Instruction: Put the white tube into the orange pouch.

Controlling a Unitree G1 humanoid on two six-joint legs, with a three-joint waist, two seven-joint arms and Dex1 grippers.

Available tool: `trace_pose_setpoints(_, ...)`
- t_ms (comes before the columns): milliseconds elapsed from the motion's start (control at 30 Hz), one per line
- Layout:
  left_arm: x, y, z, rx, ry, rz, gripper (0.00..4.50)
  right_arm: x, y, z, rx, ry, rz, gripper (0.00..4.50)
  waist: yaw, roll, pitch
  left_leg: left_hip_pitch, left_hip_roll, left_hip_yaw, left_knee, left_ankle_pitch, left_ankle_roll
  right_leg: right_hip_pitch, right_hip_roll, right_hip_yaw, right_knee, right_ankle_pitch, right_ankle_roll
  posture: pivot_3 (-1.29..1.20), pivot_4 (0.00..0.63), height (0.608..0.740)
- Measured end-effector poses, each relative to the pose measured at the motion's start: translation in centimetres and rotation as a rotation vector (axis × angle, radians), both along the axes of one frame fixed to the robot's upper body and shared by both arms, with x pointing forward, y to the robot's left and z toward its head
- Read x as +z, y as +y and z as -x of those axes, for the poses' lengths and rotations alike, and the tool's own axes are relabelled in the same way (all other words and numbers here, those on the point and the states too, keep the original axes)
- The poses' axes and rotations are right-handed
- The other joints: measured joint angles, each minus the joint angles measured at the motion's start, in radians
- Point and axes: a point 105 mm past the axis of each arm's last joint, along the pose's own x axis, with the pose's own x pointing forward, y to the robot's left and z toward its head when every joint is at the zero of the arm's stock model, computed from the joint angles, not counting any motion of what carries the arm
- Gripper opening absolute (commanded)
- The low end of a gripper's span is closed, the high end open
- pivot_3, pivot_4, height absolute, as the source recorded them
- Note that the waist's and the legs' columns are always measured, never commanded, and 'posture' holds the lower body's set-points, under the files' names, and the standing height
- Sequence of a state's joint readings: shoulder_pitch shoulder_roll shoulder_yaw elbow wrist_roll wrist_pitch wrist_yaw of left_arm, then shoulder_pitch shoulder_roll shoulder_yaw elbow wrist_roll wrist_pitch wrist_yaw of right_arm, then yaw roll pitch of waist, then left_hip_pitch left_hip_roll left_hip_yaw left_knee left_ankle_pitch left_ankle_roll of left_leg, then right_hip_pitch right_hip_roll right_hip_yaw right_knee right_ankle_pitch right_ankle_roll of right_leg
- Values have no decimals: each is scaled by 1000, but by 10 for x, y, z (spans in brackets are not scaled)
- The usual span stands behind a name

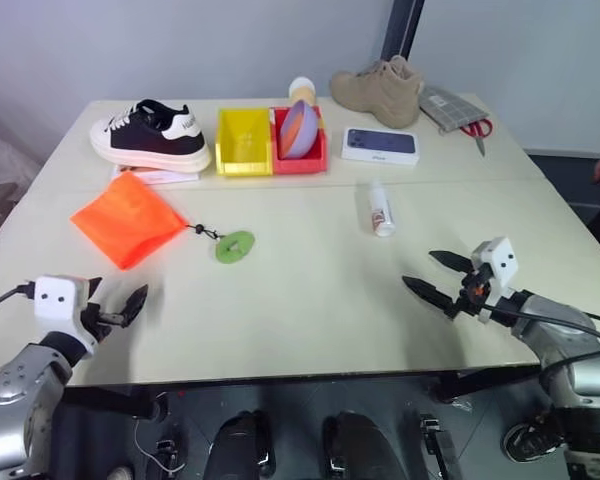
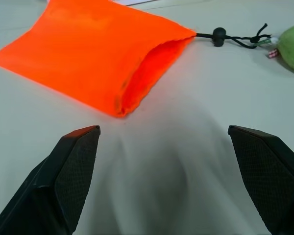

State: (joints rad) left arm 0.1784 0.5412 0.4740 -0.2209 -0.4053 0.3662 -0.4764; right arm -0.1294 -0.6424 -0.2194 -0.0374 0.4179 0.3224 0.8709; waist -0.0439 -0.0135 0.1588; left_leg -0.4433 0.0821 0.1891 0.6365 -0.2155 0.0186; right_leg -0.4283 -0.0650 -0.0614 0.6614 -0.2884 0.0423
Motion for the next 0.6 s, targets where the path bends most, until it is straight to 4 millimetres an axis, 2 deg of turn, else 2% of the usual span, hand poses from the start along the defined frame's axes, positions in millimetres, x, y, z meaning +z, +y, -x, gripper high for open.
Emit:
trace_pose_setpoints(500,12,-3,-2,-27,-37,2,4500,3,10,1,15,3,-7,4465,1,0,0,0,0,0,-2,0,0,0,0,0,-1,0,0,0,150,740)
trace_pose_setpoints(600,19,-1,-7,-22,-54,-55,4500,5,20,2,36,-7,-28,4465,1,0,0,0,0,0,-2,0,-1,2,0,0,-1,0,0,0,150,740)
